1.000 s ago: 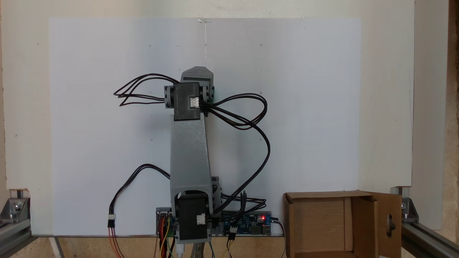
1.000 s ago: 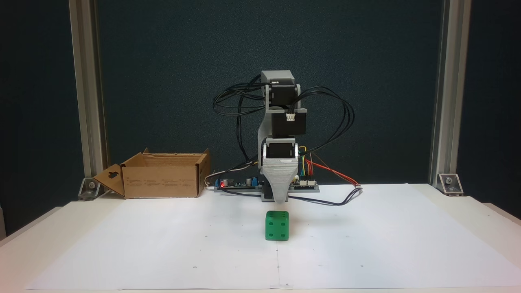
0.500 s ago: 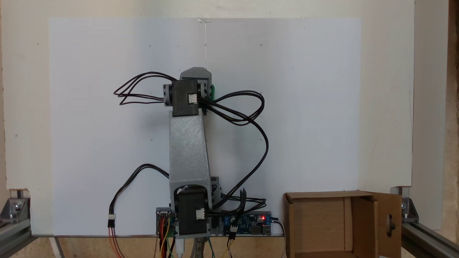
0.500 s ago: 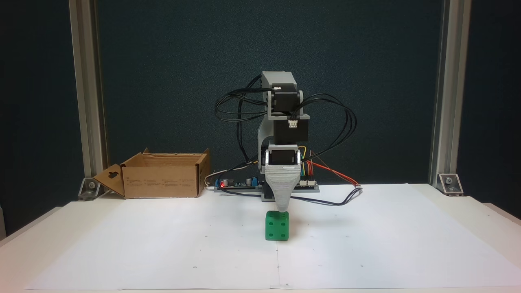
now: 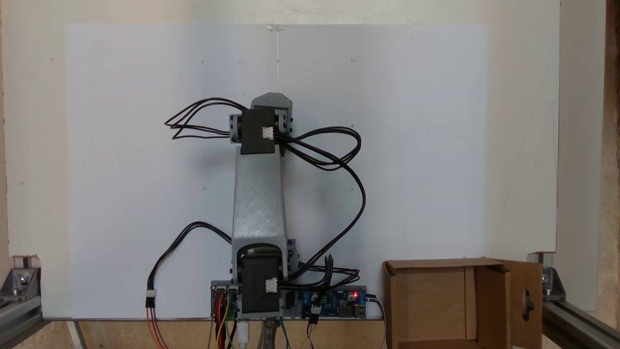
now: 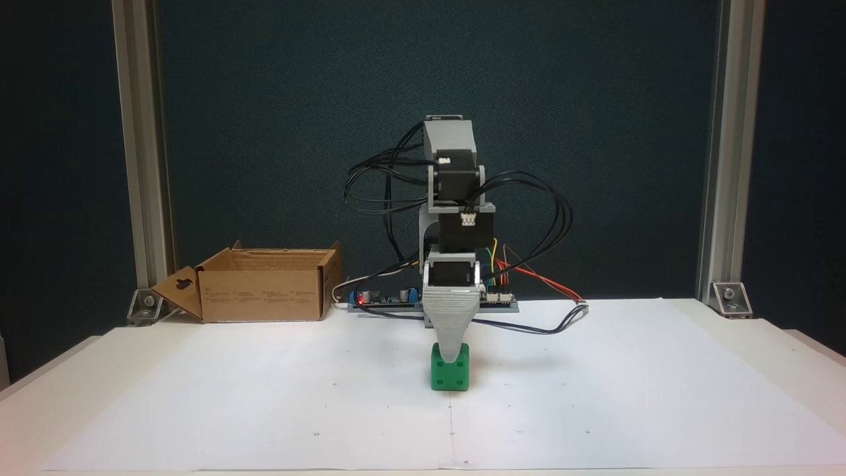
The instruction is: Grasp a green dice and put it in the bin.
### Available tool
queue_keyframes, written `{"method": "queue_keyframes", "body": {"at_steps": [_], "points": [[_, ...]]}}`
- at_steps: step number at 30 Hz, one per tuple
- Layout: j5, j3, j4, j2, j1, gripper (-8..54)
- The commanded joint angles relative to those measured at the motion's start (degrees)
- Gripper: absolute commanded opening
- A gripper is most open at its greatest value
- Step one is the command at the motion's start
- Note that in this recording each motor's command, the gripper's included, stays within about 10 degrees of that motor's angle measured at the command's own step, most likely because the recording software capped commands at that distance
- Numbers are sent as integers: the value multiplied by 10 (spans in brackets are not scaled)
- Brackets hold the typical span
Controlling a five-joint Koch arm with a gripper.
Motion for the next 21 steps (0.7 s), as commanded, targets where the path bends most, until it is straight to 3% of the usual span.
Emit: {"method": "queue_keyframes", "body": {"at_steps": [1,21], "points": [[22,-6,-11,-2,9,432],[22,18,-58,-40,9,432]]}}
